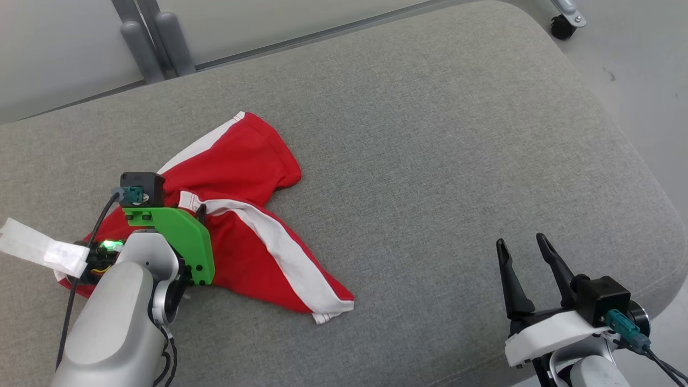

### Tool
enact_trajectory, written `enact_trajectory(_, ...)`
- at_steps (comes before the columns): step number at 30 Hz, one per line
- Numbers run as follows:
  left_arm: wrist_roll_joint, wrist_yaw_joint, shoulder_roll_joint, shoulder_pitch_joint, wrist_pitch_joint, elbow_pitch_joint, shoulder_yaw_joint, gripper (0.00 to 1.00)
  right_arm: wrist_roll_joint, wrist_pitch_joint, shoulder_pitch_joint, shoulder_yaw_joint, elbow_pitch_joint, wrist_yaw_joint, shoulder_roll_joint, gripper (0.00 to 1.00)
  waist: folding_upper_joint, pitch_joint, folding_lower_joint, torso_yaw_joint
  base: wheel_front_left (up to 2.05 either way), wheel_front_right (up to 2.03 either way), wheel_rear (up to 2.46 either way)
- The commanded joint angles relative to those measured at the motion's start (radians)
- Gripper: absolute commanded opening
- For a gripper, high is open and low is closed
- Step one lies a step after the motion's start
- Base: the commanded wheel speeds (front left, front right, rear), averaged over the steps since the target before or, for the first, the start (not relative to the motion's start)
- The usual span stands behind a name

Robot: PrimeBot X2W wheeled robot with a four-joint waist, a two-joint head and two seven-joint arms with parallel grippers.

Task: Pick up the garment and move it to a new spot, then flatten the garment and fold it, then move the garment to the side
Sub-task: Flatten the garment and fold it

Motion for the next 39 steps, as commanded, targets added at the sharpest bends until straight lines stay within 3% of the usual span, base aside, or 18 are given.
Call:
enact_trajectory(1,-0.011,-0.006,0.0,0.003,0.001,0.006,0.001,0.51,-0.002,-0.003,-0.014,0.003,0.001,0.0,0.0,1.0,0.0,0.002,0.0,-0.002,0.0,0.0,0.0)
enact_trajectory(2,-0.01,-0.007,-0.001,-0.003,-0.005,0.008,0.002,0.43,-0.001,-0.003,-0.015,0.004,0.001,0.0,0.0,1.0,0.0,0.002,0.0,-0.003,0.0,0.0,0.0)
enact_trajectory(3,-0.012,-0.011,-0.004,-0.007,-0.009,0.009,0.001,0.18,-0.001,-0.003,-0.014,0.003,0.002,0.0,0.0,1.0,0.0,0.002,0.0,-0.004,0.0,0.0,0.0)
enact_trajectory(4,-0.02,-0.017,-0.01,-0.013,-0.014,0.008,0.003,0.0,0.0,-0.003,-0.011,0.0,0.001,0.0,0.0,1.0,0.0,0.001,0.0,-0.002,0.0,0.0,0.0)
enact_trajectory(9,-0.063,-0.057,-0.031,-0.009,-0.034,-0.036,0.007,0.0,-0.007,-0.003,0.025,-0.027,-0.001,0.0,-0.002,1.0,0.0,-0.016,0.0,0.032,0.0,0.0,0.0)
enact_trajectory(14,-0.119,-0.103,-0.005,0.14,-0.049,-0.222,0.015,0.0,-0.01,-0.003,0.063,-0.047,-0.001,0.0,-0.01,1.0,0.0,-0.046,0.0,0.091,0.0,0.0,0.0)
enact_trajectory(18,-0.177,-0.106,0.014,0.354,-0.019,-0.444,0.01,0.0,-0.02,-0.003,0.104,-0.069,0.011,0.0,-0.019,1.0,0.0,-0.08,0.0,0.167,0.0,0.0,0.0)
enact_trajectory(22,-0.241,-0.077,0.035,0.558,0.012,-0.601,0.018,0.0,-0.026,-0.003,0.122,-0.067,0.024,0.0,-0.027,1.0,0.0,-0.091,0.0,0.241,0.0,0.0,0.0)
enact_trajectory(27,-0.311,-0.055,0.055,0.742,0.026,-0.647,0.038,0.0,-0.029,-0.003,0.111,-0.053,0.042,0.0,-0.041,1.0,0.0,-0.101,0.0,0.297,0.0,0.0,0.0)
enact_trajectory(34,-0.327,-0.06,0.084,0.826,0.034,-0.578,0.047,0.0,-0.027,-0.003,0.107,-0.04,0.054,0.0,-0.053,1.0,0.0,-0.113,0.0,0.324,0.0,0.0,0.0)
enact_trajectory(35,-0.308,-0.056,0.091,0.821,0.024,-0.563,0.044,0.73,-0.027,-0.003,0.107,-0.039,0.055,0.0,-0.053,1.0,0.0,-0.113,0.0,0.325,0.0,0.0,0.0)
enact_trajectory(36,-0.303,-0.054,0.086,0.816,0.02,-0.552,0.039,1.0,-0.026,-0.003,0.107,-0.038,0.055,0.0,-0.054,1.0,0.0,-0.113,0.0,0.325,0.0,0.0,0.0)
enact_trajectory(39,-0.303,-0.067,0.073,0.803,0.005,-0.549,0.028,1.0,-0.027,-0.003,0.106,-0.03,0.059,0.0,-0.053,1.0,0.0,-0.116,0.0,0.316,0.0,0.0,0.0)
